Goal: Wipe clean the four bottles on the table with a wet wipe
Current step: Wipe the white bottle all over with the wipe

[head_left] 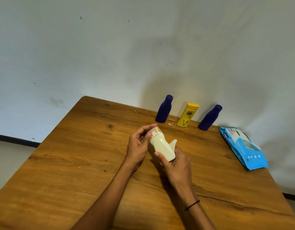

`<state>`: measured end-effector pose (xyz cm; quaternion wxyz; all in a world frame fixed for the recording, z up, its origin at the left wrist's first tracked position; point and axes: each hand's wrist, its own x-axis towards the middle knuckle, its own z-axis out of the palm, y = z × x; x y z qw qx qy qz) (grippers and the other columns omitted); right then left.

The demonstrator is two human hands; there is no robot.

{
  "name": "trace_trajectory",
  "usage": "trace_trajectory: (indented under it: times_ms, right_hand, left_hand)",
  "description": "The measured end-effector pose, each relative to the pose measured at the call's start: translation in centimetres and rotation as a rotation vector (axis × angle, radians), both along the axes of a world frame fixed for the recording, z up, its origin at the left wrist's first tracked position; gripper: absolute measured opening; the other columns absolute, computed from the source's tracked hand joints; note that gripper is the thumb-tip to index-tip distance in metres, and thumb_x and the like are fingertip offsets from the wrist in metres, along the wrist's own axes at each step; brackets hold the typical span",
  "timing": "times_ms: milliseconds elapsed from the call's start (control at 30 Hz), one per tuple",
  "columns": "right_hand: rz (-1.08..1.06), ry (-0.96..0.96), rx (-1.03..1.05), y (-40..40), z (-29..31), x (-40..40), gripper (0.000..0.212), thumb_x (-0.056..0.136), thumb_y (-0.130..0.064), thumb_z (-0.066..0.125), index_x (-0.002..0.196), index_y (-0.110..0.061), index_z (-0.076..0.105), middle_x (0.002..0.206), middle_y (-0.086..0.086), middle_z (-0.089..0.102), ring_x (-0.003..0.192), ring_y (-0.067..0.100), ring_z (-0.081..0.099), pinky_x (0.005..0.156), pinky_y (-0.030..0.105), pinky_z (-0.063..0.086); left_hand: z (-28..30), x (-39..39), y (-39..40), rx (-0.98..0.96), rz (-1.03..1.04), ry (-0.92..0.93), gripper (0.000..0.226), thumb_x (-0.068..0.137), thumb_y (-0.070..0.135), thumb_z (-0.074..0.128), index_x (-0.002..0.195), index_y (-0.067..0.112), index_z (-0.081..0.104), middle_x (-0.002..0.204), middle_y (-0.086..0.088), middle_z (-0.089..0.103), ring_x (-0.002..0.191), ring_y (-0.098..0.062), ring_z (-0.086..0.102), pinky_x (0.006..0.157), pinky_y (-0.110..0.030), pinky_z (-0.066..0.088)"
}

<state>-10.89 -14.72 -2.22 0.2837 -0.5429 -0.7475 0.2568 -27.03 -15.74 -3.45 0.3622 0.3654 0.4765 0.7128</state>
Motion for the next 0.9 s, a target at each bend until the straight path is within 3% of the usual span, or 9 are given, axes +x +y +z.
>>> trace_trajectory:
  times_ms: [167, 300, 400, 467, 567, 633, 700, 800, 900]
  right_hand:
    - [-0.024, 0.119, 0.019, -0.6, -0.4, 0.0, 0.052, 0.080, -0.067, 0.067, 0.113, -0.031, 0.049, 0.110, -0.009, 0.062, 0.102, 0.010, 0.065, 0.065, 0.024, 0.062]
    - [-0.052, 0.225, 0.107, -1.2, -0.5, -0.1, 0.055, 0.091, -0.047, 0.070, 0.136, -0.019, 0.056, 0.117, -0.011, 0.061, 0.107, 0.009, 0.064, 0.068, 0.016, 0.059]
    - [-0.091, 0.256, 0.165, -1.3, -0.4, -0.4, 0.061, 0.096, -0.035, 0.069, 0.150, -0.013, 0.050, 0.130, -0.001, 0.062, 0.119, 0.010, 0.057, 0.086, 0.024, 0.056]
    - [-0.091, 0.267, 0.179, -1.1, -0.6, -0.3, 0.063, 0.101, -0.031, 0.064, 0.158, -0.022, 0.040, 0.140, 0.003, 0.058, 0.125, 0.009, 0.051, 0.094, 0.030, 0.055]
    - [-0.072, 0.246, 0.202, -0.7, -0.8, 0.2, 0.060, 0.105, -0.031, 0.054, 0.160, -0.034, 0.031, 0.130, -0.005, 0.051, 0.118, 0.009, 0.052, 0.086, 0.028, 0.056]
    - [-0.066, 0.212, 0.237, -0.4, -0.9, 0.6, 0.057, 0.106, -0.028, 0.052, 0.160, -0.033, 0.032, 0.125, -0.006, 0.049, 0.111, 0.009, 0.054, 0.079, 0.016, 0.049]
    - [-0.065, 0.188, 0.267, -0.1, -0.9, 0.8, 0.055, 0.107, -0.025, 0.051, 0.159, -0.030, 0.035, 0.125, 0.000, 0.052, 0.111, 0.011, 0.054, 0.075, 0.013, 0.047]
    - [-0.034, 0.162, 0.335, 0.1, -1.2, 0.8, 0.051, 0.107, -0.022, 0.049, 0.158, -0.022, 0.042, 0.137, 0.007, 0.055, 0.122, 0.016, 0.056, 0.087, 0.033, 0.061]
    - [0.029, 0.074, 0.400, 0.3, -1.6, 0.5, 0.050, 0.106, -0.022, 0.049, 0.156, -0.017, 0.045, 0.151, 0.009, 0.053, 0.135, 0.022, 0.053, 0.098, 0.046, 0.060]
  left_hand:
    - [-0.4, -0.2, 0.3, 0.002, 0.041, -0.057, 0.030, 0.102, 0.010, 0.062, 0.130, 0.015, 0.069, 0.127, 0.003, 0.073, 0.121, -0.015, 0.067, 0.093, -0.032, 0.060]
    - [-0.6, -0.6, 0.4, 0.001, 0.069, -0.083, 0.030, 0.101, 0.008, 0.064, 0.126, 0.023, 0.070, 0.127, 0.002, 0.073, 0.121, -0.019, 0.068, 0.093, -0.037, 0.060]
    - [-1.0, -1.1, 0.5, -0.005, 0.007, -0.047, 0.031, 0.102, 0.011, 0.063, 0.129, 0.026, 0.070, 0.131, 0.000, 0.071, 0.122, -0.026, 0.066, 0.095, -0.047, 0.059]
    - [-0.9, -1.2, 0.3, -0.019, -0.063, -0.011, 0.033, 0.102, 0.020, 0.061, 0.134, 0.026, 0.068, 0.134, -0.001, 0.067, 0.121, -0.027, 0.064, 0.089, -0.042, 0.061]
    - [-0.5, -0.9, 0.2, -0.028, -0.161, 0.060, 0.037, 0.104, 0.030, 0.056, 0.140, 0.023, 0.061, 0.134, -0.004, 0.064, 0.113, -0.021, 0.067, 0.078, -0.032, 0.061]
    - [-0.4, -0.5, 0.1, -0.054, -0.218, 0.081, 0.034, 0.108, 0.035, 0.050, 0.140, 0.023, 0.055, 0.130, -0.007, 0.064, 0.099, -0.020, 0.071, 0.068, -0.029, 0.061]
    - [-0.6, -0.2, 0.0, -0.095, -0.253, 0.102, 0.039, 0.105, 0.043, 0.046, 0.140, 0.024, 0.048, 0.122, -0.010, 0.068, 0.082, -0.020, 0.072, 0.060, -0.032, 0.061]
    - [-0.8, -0.1, 0.0, -0.121, -0.251, 0.147, 0.045, 0.104, 0.049, 0.043, 0.139, 0.021, 0.045, 0.114, -0.011, 0.071, 0.075, -0.020, 0.073, 0.058, -0.038, 0.062]
    - [-0.6, -0.1, -0.1, -0.109, -0.194, 0.169, 0.045, 0.104, 0.047, 0.042, 0.138, 0.017, 0.045, 0.108, -0.012, 0.071, 0.070, -0.018, 0.072, 0.055, -0.032, 0.061]
